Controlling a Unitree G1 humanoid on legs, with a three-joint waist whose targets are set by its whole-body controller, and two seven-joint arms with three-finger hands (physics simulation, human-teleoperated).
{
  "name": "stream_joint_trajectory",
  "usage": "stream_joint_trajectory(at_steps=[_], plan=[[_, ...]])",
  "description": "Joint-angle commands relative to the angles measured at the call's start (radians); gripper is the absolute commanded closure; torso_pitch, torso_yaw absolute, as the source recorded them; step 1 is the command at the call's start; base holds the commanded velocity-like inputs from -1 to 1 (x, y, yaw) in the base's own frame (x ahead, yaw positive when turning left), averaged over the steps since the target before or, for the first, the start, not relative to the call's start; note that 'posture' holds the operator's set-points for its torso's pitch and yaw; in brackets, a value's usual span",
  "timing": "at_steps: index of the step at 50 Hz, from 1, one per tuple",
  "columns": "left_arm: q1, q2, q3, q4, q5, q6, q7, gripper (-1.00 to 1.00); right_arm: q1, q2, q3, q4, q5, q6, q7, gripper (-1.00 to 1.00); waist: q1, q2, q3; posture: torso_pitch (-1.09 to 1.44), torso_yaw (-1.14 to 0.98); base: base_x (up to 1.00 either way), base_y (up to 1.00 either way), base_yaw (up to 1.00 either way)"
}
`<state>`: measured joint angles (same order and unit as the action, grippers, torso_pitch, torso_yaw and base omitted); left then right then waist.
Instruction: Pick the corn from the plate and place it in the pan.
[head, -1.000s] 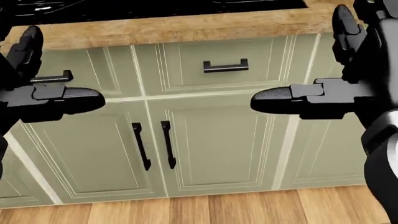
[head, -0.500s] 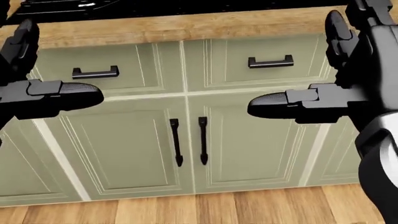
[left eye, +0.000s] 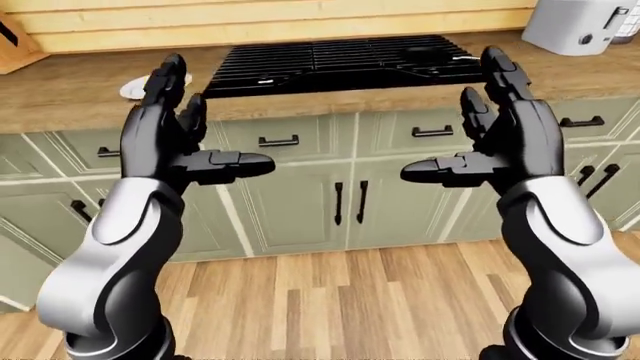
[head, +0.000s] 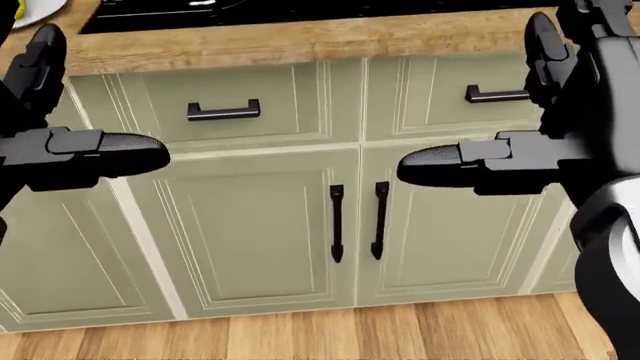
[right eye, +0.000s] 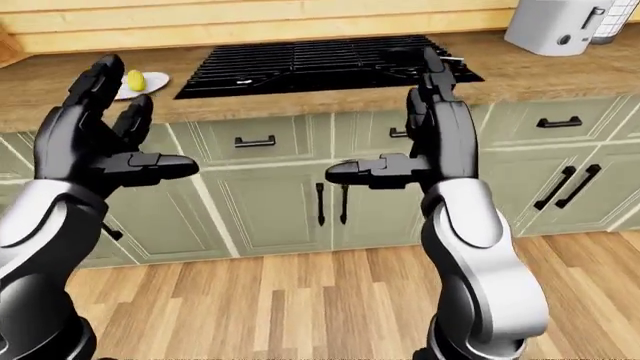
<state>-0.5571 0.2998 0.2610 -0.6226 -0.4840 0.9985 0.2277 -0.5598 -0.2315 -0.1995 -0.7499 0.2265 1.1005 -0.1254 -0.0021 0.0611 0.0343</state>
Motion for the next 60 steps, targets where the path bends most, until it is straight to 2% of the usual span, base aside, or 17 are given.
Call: stream_joint_trajectory(at_steps=[1, 9, 12, 13, 16, 20, 22, 24, 25, 27, 39, 41, 44, 47, 49, 51, 60], plan=[[-0.024, 0.004, 0.001, -0.02, 0.004, -0.02, 0.001, -1.0, -0.026, -0.015, -0.013, -0.024, -0.001, -0.025, 0.004, -1.0, -0.007, 0.012, -0.02, 0.0, 0.0, 0.0, 0.39, 0.0], [-0.032, 0.006, 0.009, -0.029, -0.005, -0.003, 0.008, -1.0, -0.024, -0.012, -0.008, -0.025, -0.008, -0.025, 0.007, -1.0, -0.007, -0.07, -0.008, 0.0, 0.0, 0.0, 0.39, 0.0], [-0.032, 0.008, 0.01, -0.028, -0.006, -0.005, 0.008, -1.0, -0.026, -0.011, -0.007, -0.026, -0.009, -0.023, 0.008, -1.0, -0.007, -0.129, -0.018, 0.0, 0.0, 0.0, 0.39, 0.0], [-0.032, 0.008, 0.01, -0.027, -0.007, -0.006, 0.008, -1.0, -0.027, -0.011, -0.008, -0.028, -0.009, -0.02, 0.007, -1.0, -0.017, -0.101, -0.014, 0.0, 0.0, 0.0, 0.39, 0.0], [-0.034, 0.01, 0.012, -0.029, -0.01, -0.003, 0.01, -1.0, -0.024, -0.01, -0.007, -0.023, -0.011, -0.028, 0.01, -1.0, -0.009, -0.115, -0.03, 0.0, 0.0, 0.0, 0.39, 0.0], [-0.035, 0.011, 0.011, -0.028, -0.012, -0.003, 0.013, -1.0, -0.021, -0.009, -0.005, -0.016, -0.014, -0.038, 0.012, -1.0, -0.007, -0.081, -0.015, 0.0, 0.0, 0.0, 0.39, 0.0], [-0.036, 0.011, 0.011, -0.027, -0.013, -0.004, 0.014, -1.0, -0.029, -0.009, -0.007, -0.027, -0.011, -0.022, 0.01, -1.0, -0.011, -0.046, -0.009, 0.0, 0.0, 0.0, 0.39, 0.0], [-0.034, 0.011, 0.009, -0.025, -0.013, -0.007, 0.013, -1.0, -0.028, -0.008, -0.008, -0.027, -0.011, -0.023, 0.011, -1.0, -0.014, 0.034, -0.028, 0.0, 0.0, 0.0, 0.38, 0.0], [-0.034, 0.012, 0.009, -0.023, -0.012, -0.01, 0.012, -1.0, -0.028, -0.008, -0.009, -0.027, -0.01, -0.023, 0.011, -1.0, -0.011, 0.037, -0.036, 0.0, 0.0, 0.0, 0.39, 0.0], [-0.032, 0.012, 0.007, -0.02, -0.01, -0.015, 0.011, -1.0, -0.029, -0.006, -0.01, -0.028, -0.008, -0.024, 0.01, -1.0, -0.008, 0.012, -0.011, 0.0, 0.0, 0.0, 0.38, 0.0], [-0.028, 0.011, 0.007, -0.021, -0.008, -0.015, 0.008, -1.0, -0.025, -0.003, 0.001, -0.022, -0.009, -0.03, 0.009, -1.0, -0.008, -0.111, -0.019, 0.0, 0.0, 0.0, 0.33, 0.0], [-0.029, 0.01, 0.008, -0.026, -0.011, -0.01, 0.009, -1.0, -0.02, -0.002, 0.002, -0.02, -0.011, -0.036, 0.011, -1.0, -0.013, -0.086, -0.018, 0.0, 0.0, 0.0, 0.21, 0.0], [-0.031, 0.01, 0.011, -0.034, -0.016, -0.001, 0.014, -1.0, -0.022, -0.002, 0.002, -0.024, -0.011, -0.032, 0.013, -1.0, -0.001, -0.104, -0.03, 0.0, 0.0, 0.0, 0.21, 0.0], [-0.031, 0.01, 0.01, -0.035, -0.017, -0.001, 0.014, -1.0, -0.026, -0.001, 0.002, -0.023, -0.011, -0.038, 0.016, -1.0, 0.002, -0.078, -0.021, 0.0, 0.0, 0.0, 0.21, 0.0], [-0.032, 0.011, 0.011, -0.035, -0.018, -0.003, 0.014, -1.0, -0.028, 0.0, 0.006, -0.025, -0.013, -0.033, 0.015, -1.0, -0.001, -0.049, -0.01, 0.0, 0.0, 0.0, 0.21, 0.0], [-0.032, 0.011, 0.011, -0.037, -0.02, 0.0, 0.016, -1.0, -0.031, -0.001, 0.001, -0.032, -0.011, -0.024, 0.015, -1.0, -0.007, 0.019, -0.025, 0.0, 0.0, 0.02, 0.21, 0.0], [-0.036, 0.011, 0.007, -0.034, -0.019, -0.003, 0.018, -1.0, -0.023, -0.002, 0.004, -0.024, -0.018, -0.032, 0.02, -1.0, -0.003, -0.046, -0.003, 0.0, 0.0, 0.1, 0.17, 0.0]])
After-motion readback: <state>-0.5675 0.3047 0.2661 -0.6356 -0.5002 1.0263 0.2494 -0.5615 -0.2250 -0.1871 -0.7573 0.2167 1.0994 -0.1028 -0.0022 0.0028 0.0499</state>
